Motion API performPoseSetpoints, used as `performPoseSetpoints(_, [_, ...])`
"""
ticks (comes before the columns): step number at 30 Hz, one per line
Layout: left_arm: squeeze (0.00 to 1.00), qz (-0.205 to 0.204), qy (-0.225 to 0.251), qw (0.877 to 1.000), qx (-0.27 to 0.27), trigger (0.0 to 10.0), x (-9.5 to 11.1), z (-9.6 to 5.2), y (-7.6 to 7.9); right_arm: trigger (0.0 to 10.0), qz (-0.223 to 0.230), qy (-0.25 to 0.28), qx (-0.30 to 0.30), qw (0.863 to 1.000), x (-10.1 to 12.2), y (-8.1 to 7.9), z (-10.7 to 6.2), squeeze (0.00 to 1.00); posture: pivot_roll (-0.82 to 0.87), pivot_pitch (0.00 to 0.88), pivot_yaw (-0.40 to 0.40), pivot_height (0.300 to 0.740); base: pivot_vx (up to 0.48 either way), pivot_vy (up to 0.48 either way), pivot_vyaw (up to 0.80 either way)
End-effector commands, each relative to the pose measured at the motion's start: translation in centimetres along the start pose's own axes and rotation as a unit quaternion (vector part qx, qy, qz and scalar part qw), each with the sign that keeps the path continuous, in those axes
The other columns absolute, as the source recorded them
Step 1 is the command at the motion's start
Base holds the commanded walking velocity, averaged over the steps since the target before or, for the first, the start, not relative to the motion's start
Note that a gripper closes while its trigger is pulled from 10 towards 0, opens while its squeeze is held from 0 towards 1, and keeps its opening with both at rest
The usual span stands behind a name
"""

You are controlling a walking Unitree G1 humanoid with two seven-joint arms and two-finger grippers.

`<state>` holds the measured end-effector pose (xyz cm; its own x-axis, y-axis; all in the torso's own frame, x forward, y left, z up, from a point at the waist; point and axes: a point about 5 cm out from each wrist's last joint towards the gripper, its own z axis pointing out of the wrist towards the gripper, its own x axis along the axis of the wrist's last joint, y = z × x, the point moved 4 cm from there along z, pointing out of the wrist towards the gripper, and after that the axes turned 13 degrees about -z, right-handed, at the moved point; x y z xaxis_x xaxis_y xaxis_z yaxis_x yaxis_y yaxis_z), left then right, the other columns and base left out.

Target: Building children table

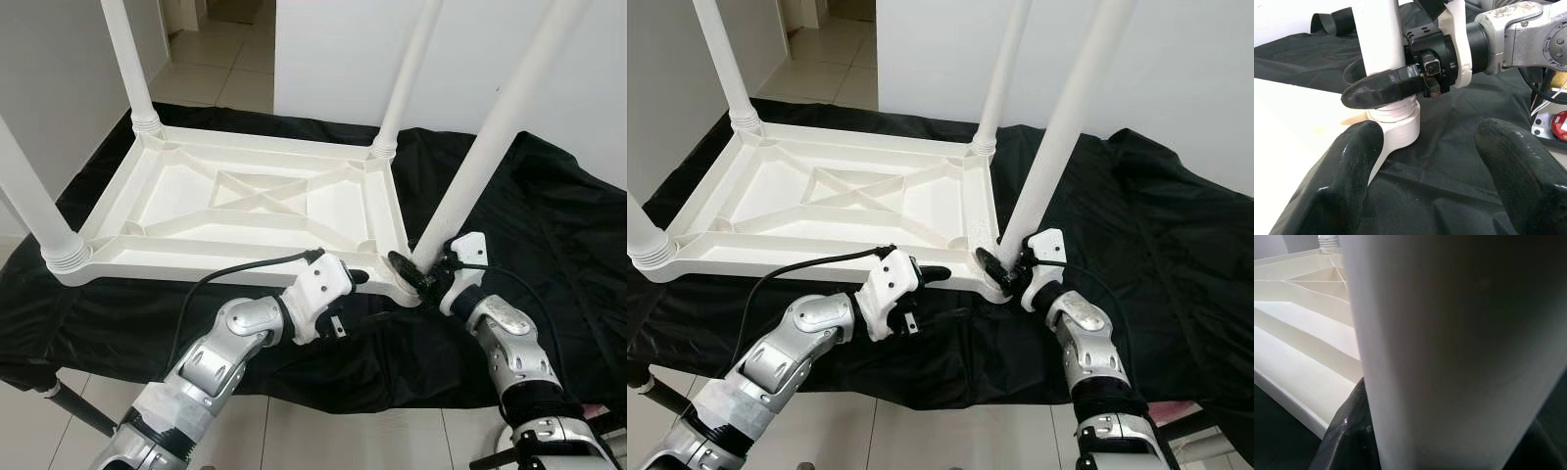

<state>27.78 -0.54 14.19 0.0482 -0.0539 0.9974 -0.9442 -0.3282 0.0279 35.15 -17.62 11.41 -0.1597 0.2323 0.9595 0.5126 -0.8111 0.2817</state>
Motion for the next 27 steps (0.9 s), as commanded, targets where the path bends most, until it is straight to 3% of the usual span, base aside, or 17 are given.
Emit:
performPoseSetpoints(1, [0.0,0.002,-0.006,1.0,-0.023,10.0,0.0,0.0,0.2,0.0,-0.003,-0.007,0.01,1.0,-0.4,0.1,-0.2,0.0,0.01,0.0,-0.068,0.74,0.0,0.0,0.0])
performPoseSetpoints(7, [0.0,0.001,-0.005,1.0,-0.022,10.0,0.0,-0.1,0.1,0.0,0.007,-0.006,0.009,1.0,-0.7,0.2,-0.3,0.0,0.01,0.0,-0.07,0.74,0.0,0.0,0.0])
performPoseSetpoints(8, [0.0,0.001,-0.005,1.0,-0.021,10.0,0.0,-0.1,0.1,10.0,0.013,-0.005,0.006,1.0,-0.8,0.1,-0.3,0.0,0.01,0.0,-0.07,0.74,0.0,0.0,0.0])
performPoseSetpoints(13, [0.0,0.0,-0.004,1.0,-0.021,10.0,0.0,-0.1,0.2,10.0,0.025,-0.009,-0.009,1.0,-0.8,-0.2,-0.2,0.0,0.01,0.0,-0.07,0.74,0.0,0.0,0.0])
performPoseSetpoints(16, [0.0,-0.002,-0.003,1.0,-0.022,10.0,-0.1,0.0,0.3,10.0,0.02,-0.039,-0.074,0.996,-1.1,-0.2,0.0,0.0,0.0,0.0,-0.069,0.74,0.0,0.0,0.0])
performPoseSetpoints(19, [0.0,-0.003,-0.003,1.0,-0.022,10.0,-0.1,0.1,0.4,10.0,0.016,-0.045,-0.095,0.994,-1.2,-0.1,0.0,0.0,0.0,0.0,-0.067,0.74,0.0,0.0,0.0])
performPoseSetpoints(23, [0.0,-0.004,-0.005,1.0,-0.029,10.0,-0.2,0.1,0.6,10.0,0.046,-0.066,-0.168,0.983,-1.6,-0.2,-0.1,0.0,-0.02,0.0,-0.055,0.74,0.0,0.0,0.0])
performPoseSetpoints(27, [0.0,-0.004,-0.006,1.0,-0.031,10.0,-0.2,0.1,0.6,10.0,0.049,-0.072,-0.188,0.978,-1.6,-0.2,-0.2,0.0,-0.02,0.0,-0.051,0.74,0.0,0.0,0.0])
